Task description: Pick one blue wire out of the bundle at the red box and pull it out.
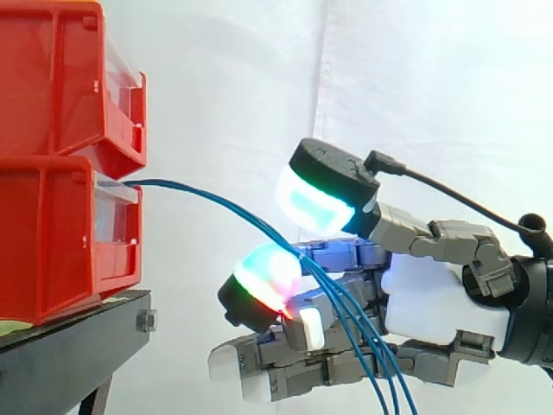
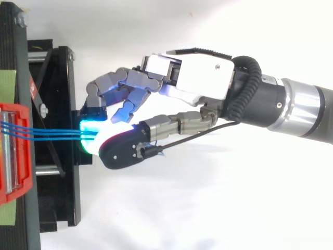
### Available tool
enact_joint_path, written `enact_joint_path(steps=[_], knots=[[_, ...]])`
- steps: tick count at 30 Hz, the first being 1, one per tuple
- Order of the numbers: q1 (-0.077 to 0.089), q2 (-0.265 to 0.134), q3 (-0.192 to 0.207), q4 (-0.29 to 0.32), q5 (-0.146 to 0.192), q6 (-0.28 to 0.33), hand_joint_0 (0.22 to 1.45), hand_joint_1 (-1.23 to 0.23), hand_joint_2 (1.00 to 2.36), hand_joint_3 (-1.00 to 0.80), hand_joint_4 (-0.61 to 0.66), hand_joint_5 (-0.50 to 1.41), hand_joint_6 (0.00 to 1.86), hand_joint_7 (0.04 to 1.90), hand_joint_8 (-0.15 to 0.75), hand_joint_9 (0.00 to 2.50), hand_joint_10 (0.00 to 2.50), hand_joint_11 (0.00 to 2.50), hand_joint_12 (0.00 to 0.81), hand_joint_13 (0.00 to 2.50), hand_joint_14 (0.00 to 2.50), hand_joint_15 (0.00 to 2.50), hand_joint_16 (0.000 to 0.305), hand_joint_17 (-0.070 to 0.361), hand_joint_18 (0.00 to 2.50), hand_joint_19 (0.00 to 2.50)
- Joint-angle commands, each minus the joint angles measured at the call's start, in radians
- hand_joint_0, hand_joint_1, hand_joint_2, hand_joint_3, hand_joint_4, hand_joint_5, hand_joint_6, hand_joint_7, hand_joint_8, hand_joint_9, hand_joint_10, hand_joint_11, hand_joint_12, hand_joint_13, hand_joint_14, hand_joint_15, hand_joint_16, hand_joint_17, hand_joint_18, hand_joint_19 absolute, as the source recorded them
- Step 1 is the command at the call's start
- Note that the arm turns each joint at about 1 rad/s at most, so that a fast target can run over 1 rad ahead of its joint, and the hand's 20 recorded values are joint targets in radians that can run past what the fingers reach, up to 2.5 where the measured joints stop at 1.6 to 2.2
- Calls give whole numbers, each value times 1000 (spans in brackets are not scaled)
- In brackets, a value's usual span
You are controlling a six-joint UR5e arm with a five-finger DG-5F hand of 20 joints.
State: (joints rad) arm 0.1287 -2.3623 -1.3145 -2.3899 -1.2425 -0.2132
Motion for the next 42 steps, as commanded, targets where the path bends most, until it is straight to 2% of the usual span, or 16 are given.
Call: enact_joint_path(steps=[1,4,12,16,20,23,26,27,29,31,34,36,42], knots=[[0,0,0,0,0,0,576,-557,1014,-246,215,-107,793,1265,266,1090,24,798,371,592,15,364,57,128,433,355],[-1,0,0,0,0,0,562,-688,1013,-164,227,-112,820,1283,289,1106,24,798,401,626,14,355,63,142,500,308],[0,0,0,0,-2,0,580,-818,1017,-155,194,-130,857,1297,272,1042,26,832,374,593,14,352,58,131,475,289],[0,0,0,0,-2,0,615,-912,1013,-307,200,-145,868,1245,256,984,26,847,359,559,14,345,55,124,449,272],[0,0,0,0,-2,0,652,-942,1006,-424,206,-147,870,1237,257,972,26,839,359,557,16,337,55,124,451,248],[0,0,1,0,0,0,653,-932,1000,-500,229,-147,869,1219,255,967,27,848,359,557,14,333,55,124,450,246],[0,0,0,0,0,0,521,-743,1000,-500,237,-133,853,1229,263,1025,27,834,375,572,14,351,58,131,457,298],[-1,0,0,0,0,0,489,-622,1000,-500,230,-124,839,1227,276,1075,25,811,384,584,14,349,61,137,460,319],[-1,0,0,0,0,0,486,-531,1000,-500,219,-109,815,1244,270,1109,23,789,387,595,14,356,61,137,456,345],[-1,0,1,0,0,0,536,-424,1005,-427,183,-93,786,1271,251,1149,28,793,366,605,15,374,57,128,433,387],[-1,0,1,0,0,0,562,-413,1013,-266,164,-78,768,1275,256,1220,26,790,373,642,14,370,58,130,477,409],[-1,0,0,0,-2,0,567,-502,1006,-166,177,-66,761,1266,289,1282,22,765,419,710,13,353,67,150,580,369],[-4,0,0,0,-2,0,556,-664,1004,-72,185,-67,762,1289,306,1292,25,800,429,737,13,353,69,155,638,324]])
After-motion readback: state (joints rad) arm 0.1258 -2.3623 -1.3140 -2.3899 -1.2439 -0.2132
